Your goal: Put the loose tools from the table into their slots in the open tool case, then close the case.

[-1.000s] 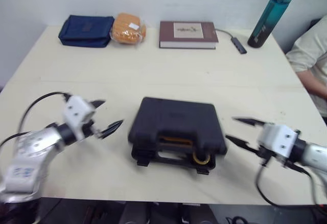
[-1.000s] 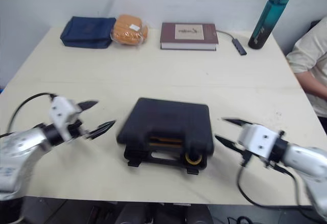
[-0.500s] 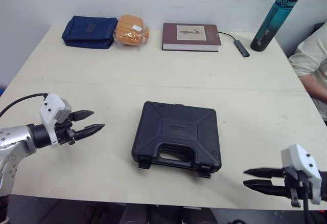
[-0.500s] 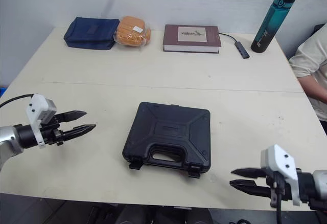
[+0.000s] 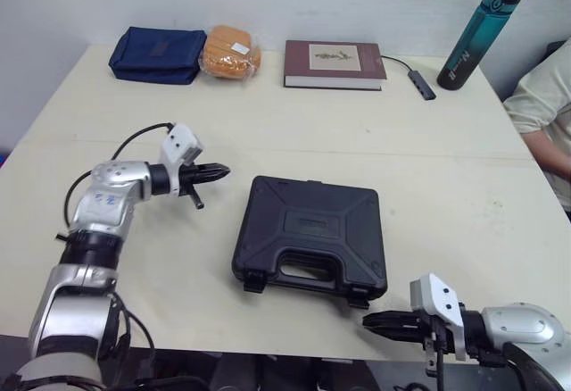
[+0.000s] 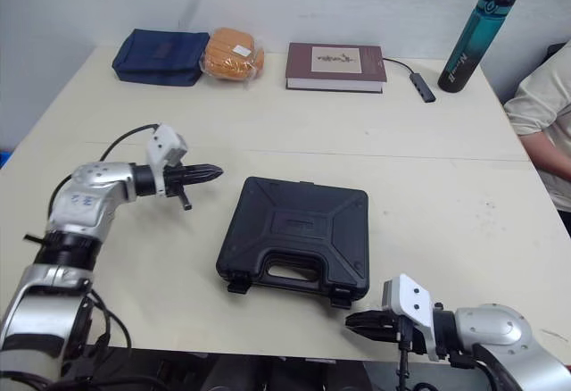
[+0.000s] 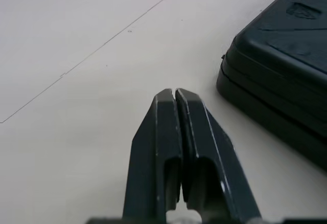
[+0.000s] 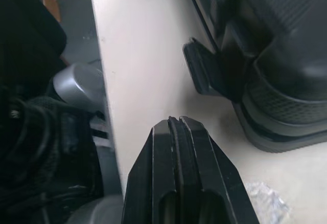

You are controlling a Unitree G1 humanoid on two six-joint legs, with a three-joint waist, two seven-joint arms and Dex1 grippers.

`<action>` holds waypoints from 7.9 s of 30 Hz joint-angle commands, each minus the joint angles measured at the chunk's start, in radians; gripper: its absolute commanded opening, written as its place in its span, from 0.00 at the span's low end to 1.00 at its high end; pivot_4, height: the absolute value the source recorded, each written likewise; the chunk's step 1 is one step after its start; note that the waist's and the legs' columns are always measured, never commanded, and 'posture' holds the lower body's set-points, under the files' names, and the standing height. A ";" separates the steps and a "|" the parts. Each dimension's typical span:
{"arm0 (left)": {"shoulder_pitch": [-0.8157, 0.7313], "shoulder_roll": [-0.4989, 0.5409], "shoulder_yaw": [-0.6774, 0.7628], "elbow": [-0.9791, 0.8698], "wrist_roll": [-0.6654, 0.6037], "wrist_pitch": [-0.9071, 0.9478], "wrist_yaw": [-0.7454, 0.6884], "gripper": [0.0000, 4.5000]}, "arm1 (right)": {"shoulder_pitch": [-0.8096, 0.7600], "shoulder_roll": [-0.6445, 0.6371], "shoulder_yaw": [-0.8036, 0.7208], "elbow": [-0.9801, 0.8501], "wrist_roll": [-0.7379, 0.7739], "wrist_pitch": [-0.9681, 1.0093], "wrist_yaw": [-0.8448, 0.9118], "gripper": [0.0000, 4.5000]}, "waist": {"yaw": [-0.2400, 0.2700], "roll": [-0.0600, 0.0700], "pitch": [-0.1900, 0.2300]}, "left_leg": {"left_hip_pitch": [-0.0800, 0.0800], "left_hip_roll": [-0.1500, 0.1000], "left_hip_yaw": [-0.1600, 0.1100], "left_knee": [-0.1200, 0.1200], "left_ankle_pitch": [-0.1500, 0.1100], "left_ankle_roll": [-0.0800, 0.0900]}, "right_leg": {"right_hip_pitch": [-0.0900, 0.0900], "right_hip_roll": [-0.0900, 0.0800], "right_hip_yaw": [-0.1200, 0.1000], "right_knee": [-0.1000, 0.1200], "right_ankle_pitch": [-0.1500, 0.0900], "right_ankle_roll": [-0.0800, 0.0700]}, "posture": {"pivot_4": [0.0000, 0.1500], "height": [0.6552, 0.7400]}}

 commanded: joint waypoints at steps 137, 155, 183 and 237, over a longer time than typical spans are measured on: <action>-0.415 -0.664 -0.304 0.501 0.366 -0.407 -0.203 0.01 | -0.306 -0.031 -0.258 0.172 0.051 0.249 -0.192 0.00 | 0.012 -0.008 -0.003 | 0.001 -0.001 -0.002 0.002 0.001 0.003 | 0.004 -0.002 -0.001 -0.003 0.002 0.003 | 1.00 1.00; -0.418 -0.707 -0.346 0.596 0.436 -0.484 -0.164 0.01 | -0.407 0.043 -0.142 0.127 0.052 0.279 -0.231 0.00 | -0.021 -0.008 -0.003 | 0.004 0.001 -0.002 0.001 0.001 0.002 | 0.004 -0.001 -0.001 -0.002 0.001 0.002 | 1.00 1.00; 0.028 -0.208 -0.510 -0.572 0.044 0.012 -0.465 0.01 | 0.011 -0.082 -0.151 -0.209 0.147 0.268 -0.088 0.00 | 0.013 0.001 0.002 | -0.001 -0.003 -0.012 0.002 0.001 0.003 | 0.007 -0.001 0.001 -0.008 0.001 0.002 | 1.00 1.00; 0.417 0.435 0.390 -0.789 -0.476 0.591 -0.408 1.00 | 0.050 -0.246 -0.900 0.087 0.257 0.384 0.236 0.99 | -0.012 0.010 0.006 | -0.001 -0.002 -0.015 -0.001 0.001 0.004 | 0.007 -0.002 0.001 -0.010 0.001 0.000 | 1.00 1.00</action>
